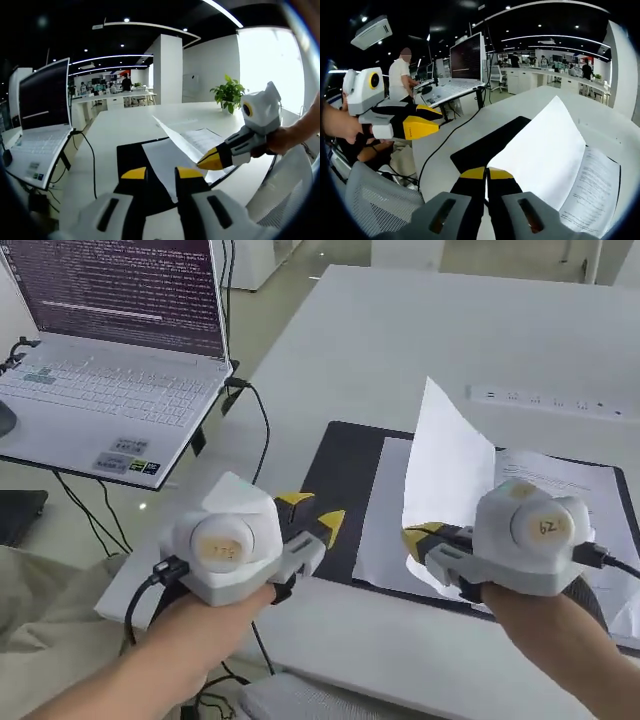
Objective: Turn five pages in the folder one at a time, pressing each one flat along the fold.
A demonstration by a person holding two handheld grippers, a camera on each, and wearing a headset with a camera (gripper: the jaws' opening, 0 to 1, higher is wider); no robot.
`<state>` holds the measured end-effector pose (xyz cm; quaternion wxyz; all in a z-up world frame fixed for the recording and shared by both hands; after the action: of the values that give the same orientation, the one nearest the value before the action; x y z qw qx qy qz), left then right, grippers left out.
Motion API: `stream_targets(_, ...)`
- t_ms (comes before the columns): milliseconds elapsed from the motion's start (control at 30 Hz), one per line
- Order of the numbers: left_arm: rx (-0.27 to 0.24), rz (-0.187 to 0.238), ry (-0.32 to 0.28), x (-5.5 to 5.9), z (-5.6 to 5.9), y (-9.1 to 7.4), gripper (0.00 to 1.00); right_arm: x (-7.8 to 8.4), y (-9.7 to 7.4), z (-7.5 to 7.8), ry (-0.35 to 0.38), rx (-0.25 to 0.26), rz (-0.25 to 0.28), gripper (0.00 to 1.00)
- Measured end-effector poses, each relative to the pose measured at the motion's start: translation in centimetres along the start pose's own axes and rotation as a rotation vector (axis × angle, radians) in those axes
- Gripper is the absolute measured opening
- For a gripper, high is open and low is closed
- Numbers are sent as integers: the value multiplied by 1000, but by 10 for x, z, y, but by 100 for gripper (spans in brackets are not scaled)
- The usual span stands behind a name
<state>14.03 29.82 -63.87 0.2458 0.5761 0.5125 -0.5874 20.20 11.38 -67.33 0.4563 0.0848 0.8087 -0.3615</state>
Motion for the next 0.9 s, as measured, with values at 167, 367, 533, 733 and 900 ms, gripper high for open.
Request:
stream_targets(167,17,-24,-11,8,2,-3,19,8,21,5,29,-5,-50,0)
stream_targets(367,37,-52,-18,16,5,0,19,14,42,6,45,-8,-95,0)
stream_targets(533,50,-71,-26,23,6,5,19,22,56,9,83,-15,-140,0)
stream_targets(733,83,-100,-33,33,9,14,19,33,71,14,161,-38,-184,0)
stream_targets(900,115,-126,-26,39,12,25,18,36,72,20,238,-94,-157,8)
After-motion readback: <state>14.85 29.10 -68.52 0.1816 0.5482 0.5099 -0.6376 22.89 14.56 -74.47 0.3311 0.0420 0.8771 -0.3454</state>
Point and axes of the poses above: the centre of the closed fingertips' face, and the gripper's own axes: y roughly forward along the fingers, z roughly to its right, x roughly out of its underside, the point moved 10 cm from there along -y, roughly backward along the fingers, and after that the axes turned 14 degrees about y, right-handed, at the moved point
